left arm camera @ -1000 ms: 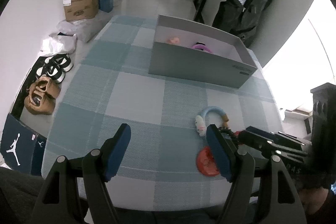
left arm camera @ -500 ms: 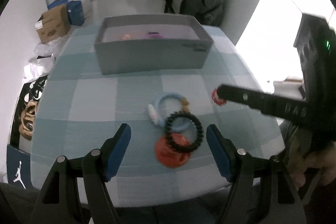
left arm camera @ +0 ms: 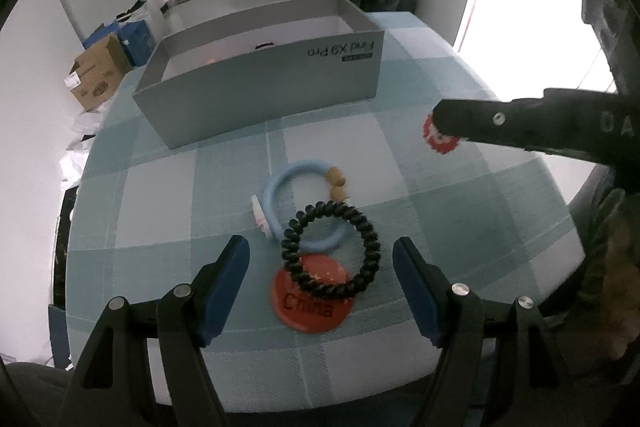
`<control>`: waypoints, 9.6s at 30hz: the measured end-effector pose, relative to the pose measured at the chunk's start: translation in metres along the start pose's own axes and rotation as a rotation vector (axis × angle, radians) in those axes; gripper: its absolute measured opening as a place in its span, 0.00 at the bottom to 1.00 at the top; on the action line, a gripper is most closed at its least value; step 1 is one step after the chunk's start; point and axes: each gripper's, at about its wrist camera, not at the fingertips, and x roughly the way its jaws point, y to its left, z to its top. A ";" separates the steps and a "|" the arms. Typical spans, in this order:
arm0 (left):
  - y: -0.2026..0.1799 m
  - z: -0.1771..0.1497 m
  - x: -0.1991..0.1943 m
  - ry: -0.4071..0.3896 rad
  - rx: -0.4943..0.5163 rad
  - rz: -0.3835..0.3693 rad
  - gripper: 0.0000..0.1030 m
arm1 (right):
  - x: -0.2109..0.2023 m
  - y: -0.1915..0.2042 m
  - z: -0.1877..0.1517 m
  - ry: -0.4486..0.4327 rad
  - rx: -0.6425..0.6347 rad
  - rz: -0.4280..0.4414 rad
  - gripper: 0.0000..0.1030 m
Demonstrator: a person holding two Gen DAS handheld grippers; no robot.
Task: Organize jewelry
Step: 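Grasp the black coiled bracelet with the left tool while the right tool grasps a clear piece, then lift and carry the bracelet and clear piece over the gray box, then lower both items into the box and open both tools, then move the right tool to the light-blue ring on the table, then close the right tool on the light-blue ring and lift it, then grasp the red China badge with the left tool while the right tool holds the ring, then carry the ring and badge into the gray box and open both tools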
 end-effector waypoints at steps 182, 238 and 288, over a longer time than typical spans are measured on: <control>0.109 -0.027 -0.041 -0.165 -0.483 -0.061 0.77 | 0.081 0.092 -0.022 0.118 -0.469 -0.055 0.69; 0.018 -0.014 -0.002 0.047 -0.050 -0.042 0.36 | 0.015 0.028 0.027 -0.065 -0.196 -0.015 0.58; 0.107 0.110 -0.018 -0.195 -0.256 -0.185 0.36 | 0.007 0.072 0.116 -0.097 -0.274 0.081 0.58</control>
